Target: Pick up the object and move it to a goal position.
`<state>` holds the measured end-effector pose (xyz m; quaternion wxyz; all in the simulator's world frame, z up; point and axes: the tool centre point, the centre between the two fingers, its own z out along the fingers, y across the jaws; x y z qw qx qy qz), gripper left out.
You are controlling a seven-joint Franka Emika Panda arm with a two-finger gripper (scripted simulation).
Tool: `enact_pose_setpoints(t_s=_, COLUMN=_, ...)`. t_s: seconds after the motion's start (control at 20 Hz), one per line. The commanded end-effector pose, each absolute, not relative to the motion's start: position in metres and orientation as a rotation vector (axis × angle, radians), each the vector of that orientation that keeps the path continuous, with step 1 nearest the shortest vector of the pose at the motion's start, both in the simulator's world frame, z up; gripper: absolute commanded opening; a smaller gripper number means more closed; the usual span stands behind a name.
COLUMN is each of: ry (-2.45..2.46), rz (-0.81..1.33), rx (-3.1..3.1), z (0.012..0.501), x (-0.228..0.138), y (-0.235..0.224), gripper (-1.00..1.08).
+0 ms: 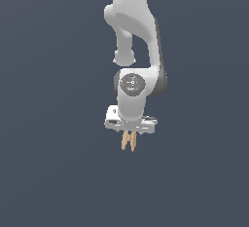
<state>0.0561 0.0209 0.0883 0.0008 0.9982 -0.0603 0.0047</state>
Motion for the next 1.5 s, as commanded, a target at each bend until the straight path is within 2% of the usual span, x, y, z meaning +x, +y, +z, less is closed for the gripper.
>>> enact_pose_setpoints(t_s=0.0, ry=-0.212, rz=0.008, rx=3.134, z=0.077, x=0.058, y=0.022, gripper=1.00)
enact_pose_setpoints(t_s=0.5, ry=-0.227, rz=-0.001, rx=3.133, z=0.065, x=0.058, y=0.024, gripper=1.00)
enact_pose_setpoints(t_s=0.95, ry=-0.230, rz=0.000, rx=3.133, z=0.025, x=0.057, y=0.024, gripper=1.00)
enact_pose_setpoints(t_s=1.25, ry=-0.231, rz=0.000, rx=3.133, z=0.017, x=0.058, y=0.024, gripper=1.00)
enact_pose_setpoints(t_s=1.3, ry=-0.231, rz=0.000, rx=3.133, z=0.017, x=0.058, y=0.024, gripper=-1.00)
enact_pose_setpoints(t_s=1.45, ry=-0.231, rz=0.000, rx=3.133, z=0.017, x=0.058, y=0.024, gripper=-1.00)
